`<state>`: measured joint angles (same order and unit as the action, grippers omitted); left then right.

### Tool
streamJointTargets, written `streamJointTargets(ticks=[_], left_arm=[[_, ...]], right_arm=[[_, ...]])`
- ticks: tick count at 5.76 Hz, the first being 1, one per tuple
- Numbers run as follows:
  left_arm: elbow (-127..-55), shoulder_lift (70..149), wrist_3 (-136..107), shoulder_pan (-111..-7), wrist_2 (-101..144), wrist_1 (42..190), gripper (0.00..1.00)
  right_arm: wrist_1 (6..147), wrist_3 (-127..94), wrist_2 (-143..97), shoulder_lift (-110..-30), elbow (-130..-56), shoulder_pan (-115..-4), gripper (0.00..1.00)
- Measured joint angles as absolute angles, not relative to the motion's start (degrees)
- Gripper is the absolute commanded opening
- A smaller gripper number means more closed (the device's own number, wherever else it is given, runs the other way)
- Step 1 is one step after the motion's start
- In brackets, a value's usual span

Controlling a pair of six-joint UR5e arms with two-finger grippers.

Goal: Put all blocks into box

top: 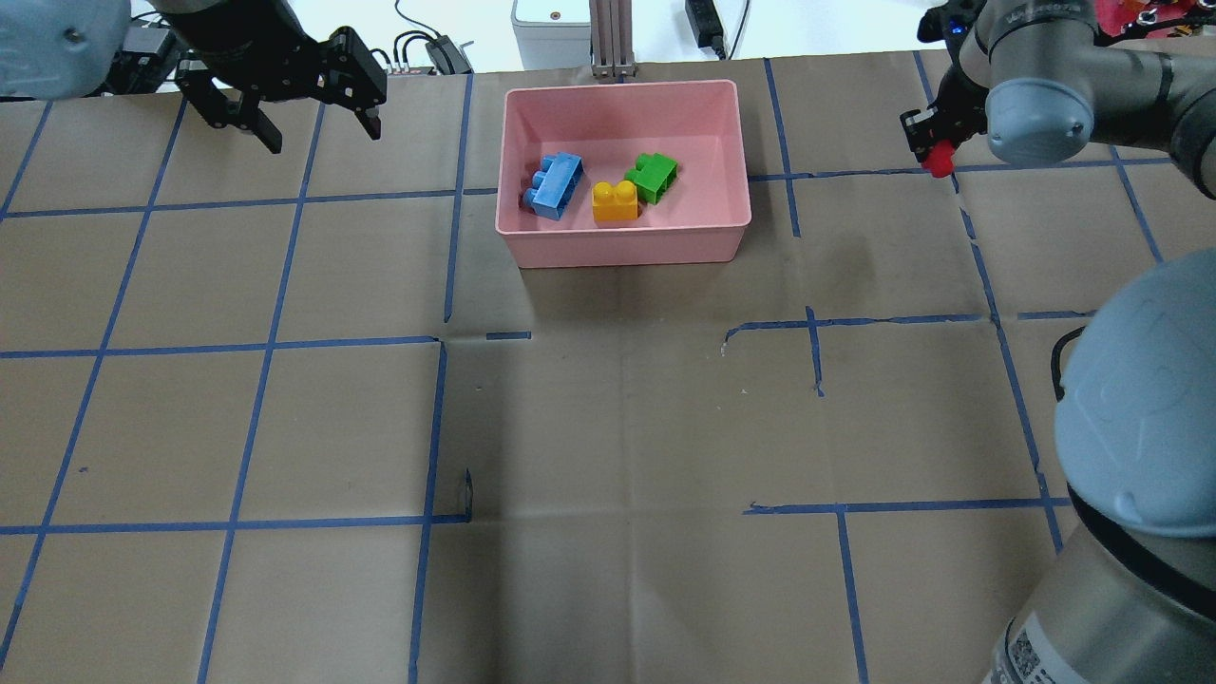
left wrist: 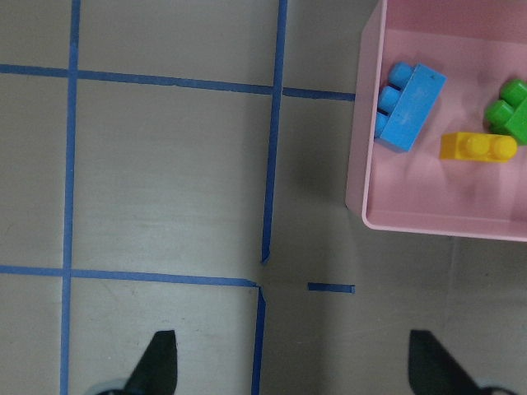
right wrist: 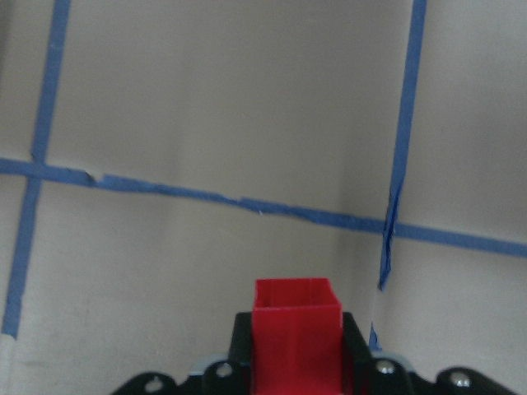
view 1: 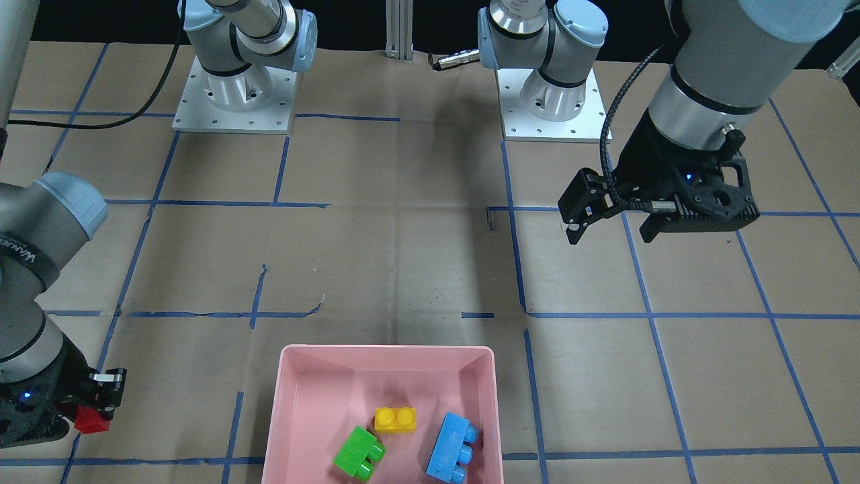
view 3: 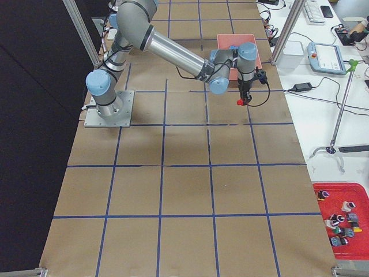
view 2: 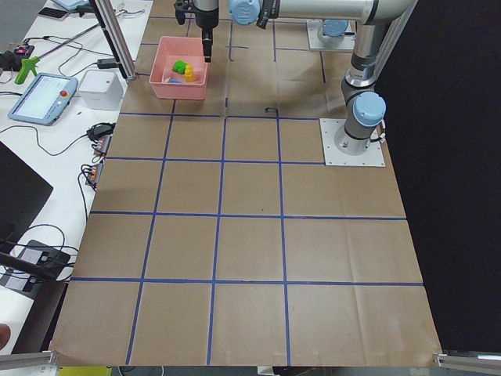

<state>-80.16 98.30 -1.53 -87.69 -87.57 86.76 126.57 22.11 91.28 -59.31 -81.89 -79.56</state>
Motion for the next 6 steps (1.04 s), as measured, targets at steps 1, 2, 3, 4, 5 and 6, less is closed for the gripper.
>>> streamJointTargets(ticks=[1, 2, 3, 4, 5, 6], left_arm=[[-81.4, 96.8, -0.7, -87.6, -88.6, 86.7, 1.0], [-81.8, 96.4, 0.3, -87.6, -90.0, 86.6, 1.0], [-82.0, 96.4, 0.8, -87.7, -90.4, 86.8, 1.0], [-82.5, 96.2, 0.9, -87.9, -90.4, 86.8, 1.0], [-83.6, 95.6, 1.0, -88.0, -90.3, 86.8, 1.0], [-84.5, 94.9, 1.1, -87.9, -90.2, 86.8, 1.0]], right_arm=[[125.0, 21.9, 91.1, -60.4, -78.0, -83.8, 0.04], [124.4, 21.0, 89.1, -59.2, -74.0, -88.6, 0.04], [124.8, 18.9, 83.4, -56.3, -71.0, -92.6, 0.05], [127.1, 16.8, 76.5, -52.1, -69.0, -95.6, 0.06], [129.7, 15.2, 72.6, -48.7, -67.7, -97.5, 0.96], [130.2, 14.2, 71.4, -47.3, -67.4, -98.4, 1.0]])
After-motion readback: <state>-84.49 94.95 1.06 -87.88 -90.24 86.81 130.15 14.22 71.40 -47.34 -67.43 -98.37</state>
